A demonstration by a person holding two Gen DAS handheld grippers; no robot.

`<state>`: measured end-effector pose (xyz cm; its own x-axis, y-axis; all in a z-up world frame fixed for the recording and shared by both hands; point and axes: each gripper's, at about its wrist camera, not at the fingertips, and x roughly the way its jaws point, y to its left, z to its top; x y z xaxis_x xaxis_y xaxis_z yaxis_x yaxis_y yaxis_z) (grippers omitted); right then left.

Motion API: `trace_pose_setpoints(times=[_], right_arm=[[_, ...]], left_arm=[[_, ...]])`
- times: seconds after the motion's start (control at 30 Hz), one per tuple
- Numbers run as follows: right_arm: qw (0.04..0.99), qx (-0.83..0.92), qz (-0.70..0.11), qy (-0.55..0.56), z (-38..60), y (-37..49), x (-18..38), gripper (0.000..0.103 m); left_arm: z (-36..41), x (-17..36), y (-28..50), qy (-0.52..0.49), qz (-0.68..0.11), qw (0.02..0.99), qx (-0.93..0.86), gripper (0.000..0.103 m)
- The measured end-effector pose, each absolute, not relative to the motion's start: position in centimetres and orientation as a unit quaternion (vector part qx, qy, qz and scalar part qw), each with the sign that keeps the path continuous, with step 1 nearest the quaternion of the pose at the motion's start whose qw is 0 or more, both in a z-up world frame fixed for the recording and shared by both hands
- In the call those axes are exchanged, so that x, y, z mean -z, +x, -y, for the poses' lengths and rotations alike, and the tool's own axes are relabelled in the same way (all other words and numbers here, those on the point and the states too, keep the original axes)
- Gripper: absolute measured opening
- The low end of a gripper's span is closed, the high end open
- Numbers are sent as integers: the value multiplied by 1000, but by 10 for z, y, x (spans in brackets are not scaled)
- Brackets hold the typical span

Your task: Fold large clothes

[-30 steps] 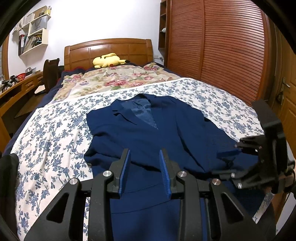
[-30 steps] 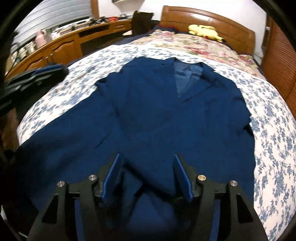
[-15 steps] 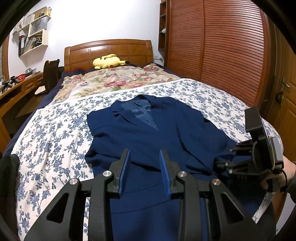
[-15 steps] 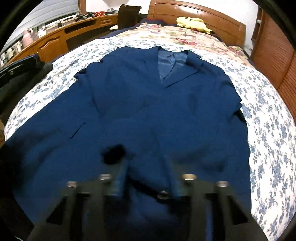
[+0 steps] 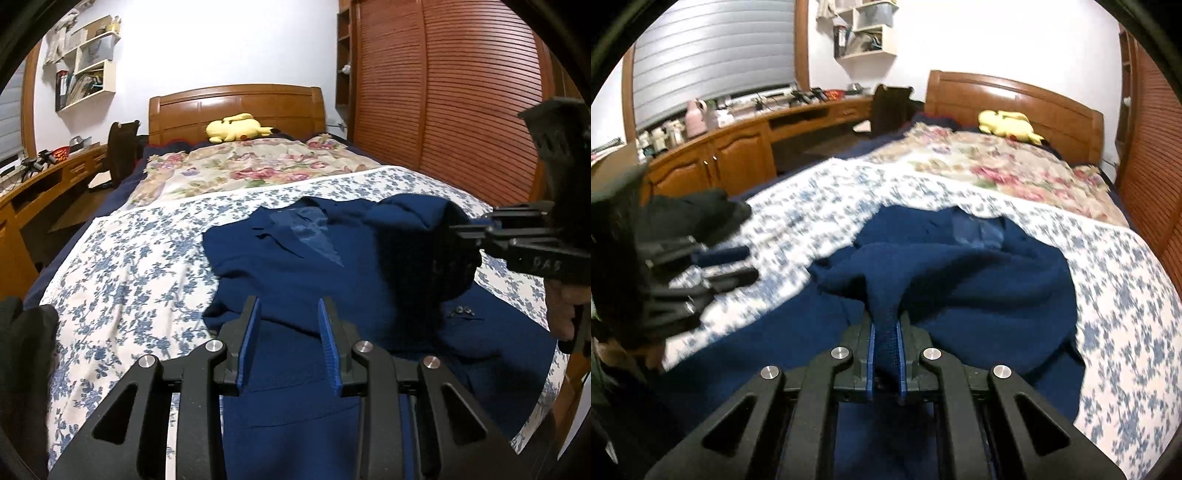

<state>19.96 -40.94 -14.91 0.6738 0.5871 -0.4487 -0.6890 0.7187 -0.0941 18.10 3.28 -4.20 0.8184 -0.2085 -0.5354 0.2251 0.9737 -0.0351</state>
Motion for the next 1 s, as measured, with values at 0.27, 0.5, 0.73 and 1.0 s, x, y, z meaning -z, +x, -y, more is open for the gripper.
trace_pose_setpoints(times=[0.27,0.5,0.73,1.0], right_arm=[[894,-351,-245,-131,387,221,175,27],[905,-325,-252,-113,415,238,180,41],[918,-272,-274,-92,445,240,218,41],[924,-245,-282,-79,457,233,249,41]], left_arm=[[-57,40,184,-4,-276,957,93,33],[-52,47,190,-5,-287,952,102,33],[-30,57,198,0,-308,943,122,33],[4,80,214,11,-346,924,160,33]])
